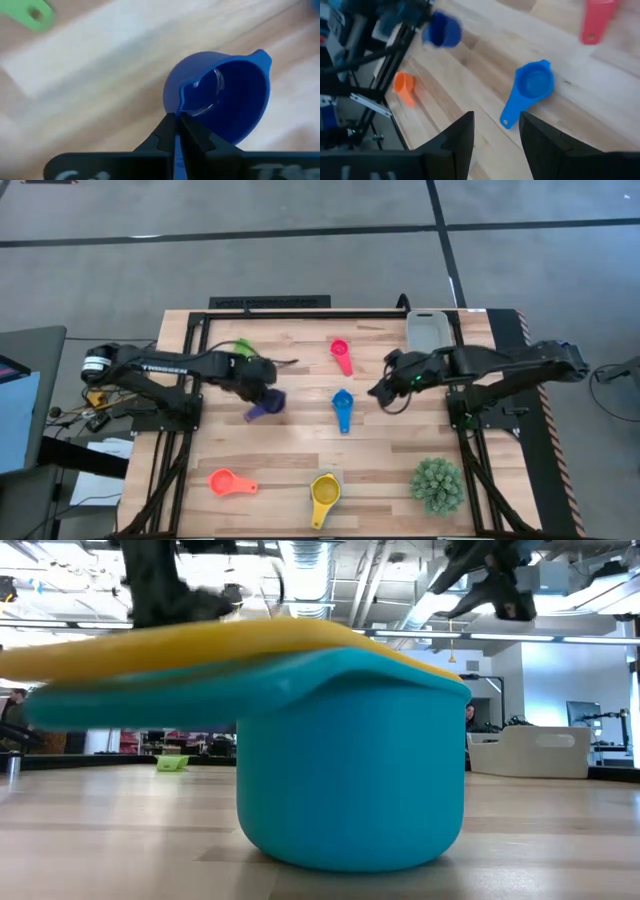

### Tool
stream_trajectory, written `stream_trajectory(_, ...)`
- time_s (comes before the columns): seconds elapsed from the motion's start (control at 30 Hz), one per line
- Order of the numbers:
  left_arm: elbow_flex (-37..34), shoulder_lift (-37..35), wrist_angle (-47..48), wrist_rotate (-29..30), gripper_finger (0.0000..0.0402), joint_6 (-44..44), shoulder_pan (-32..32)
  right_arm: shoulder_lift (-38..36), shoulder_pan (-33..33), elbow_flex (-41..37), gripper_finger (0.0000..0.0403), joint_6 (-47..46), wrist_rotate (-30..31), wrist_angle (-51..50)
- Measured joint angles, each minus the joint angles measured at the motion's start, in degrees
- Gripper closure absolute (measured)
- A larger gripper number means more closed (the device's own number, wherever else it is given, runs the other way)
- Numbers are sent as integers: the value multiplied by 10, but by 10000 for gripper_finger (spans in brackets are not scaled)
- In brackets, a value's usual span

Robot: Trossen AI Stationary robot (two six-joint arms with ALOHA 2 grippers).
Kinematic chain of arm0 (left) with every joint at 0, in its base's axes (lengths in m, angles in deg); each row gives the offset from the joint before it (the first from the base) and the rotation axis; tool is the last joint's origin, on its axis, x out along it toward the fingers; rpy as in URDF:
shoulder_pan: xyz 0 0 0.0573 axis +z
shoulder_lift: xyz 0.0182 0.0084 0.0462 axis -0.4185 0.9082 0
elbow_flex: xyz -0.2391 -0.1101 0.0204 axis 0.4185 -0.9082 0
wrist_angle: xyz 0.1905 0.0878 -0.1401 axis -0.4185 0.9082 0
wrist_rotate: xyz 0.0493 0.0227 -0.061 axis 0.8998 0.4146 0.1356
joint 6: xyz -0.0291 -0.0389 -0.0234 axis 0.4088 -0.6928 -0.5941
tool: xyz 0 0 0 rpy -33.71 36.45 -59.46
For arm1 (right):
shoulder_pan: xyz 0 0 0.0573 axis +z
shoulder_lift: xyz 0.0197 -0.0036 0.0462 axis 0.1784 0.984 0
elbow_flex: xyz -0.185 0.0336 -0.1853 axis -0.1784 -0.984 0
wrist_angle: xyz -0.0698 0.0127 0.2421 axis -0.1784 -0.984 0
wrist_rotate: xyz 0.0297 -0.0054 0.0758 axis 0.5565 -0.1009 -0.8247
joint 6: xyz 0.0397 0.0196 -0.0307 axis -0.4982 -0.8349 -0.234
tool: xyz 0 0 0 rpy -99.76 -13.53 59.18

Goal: Nest measuring cups in basket
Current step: Stack the dark blue measuring cup on top of the yellow of measuring cup

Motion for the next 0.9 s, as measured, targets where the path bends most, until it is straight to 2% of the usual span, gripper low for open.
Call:
stream_trajectory(0.17, 60, 12, -46, 103, 401, -246, -143, -63, -17, 0, 235, -4, 0, -58)
stream_trajectory(0.3, 122, 67, -46, 166, 401, -379, -234, -86, -19, 0, 244, 0, 0, -94)
stream_trajectory(0.53, 289, 232, -8, 170, 401, -480, -296, -86, -16, 0, 255, 14, -1, -120)
stream_trajectory(0.7, 423, 311, 53, 164, 401, -536, -318, -83, -3, 0, 258, 15, -2, -144)
stream_trajectory(0.8, 471, 347, 72, 162, 401, -589, -333, -82, 4, 0, 258, 16, -2, -151)
stream_trajectory(0.9, 494, 379, 57, 132, 401, -601, -343, -81, 11, 0, 257, 16, -1, -158)
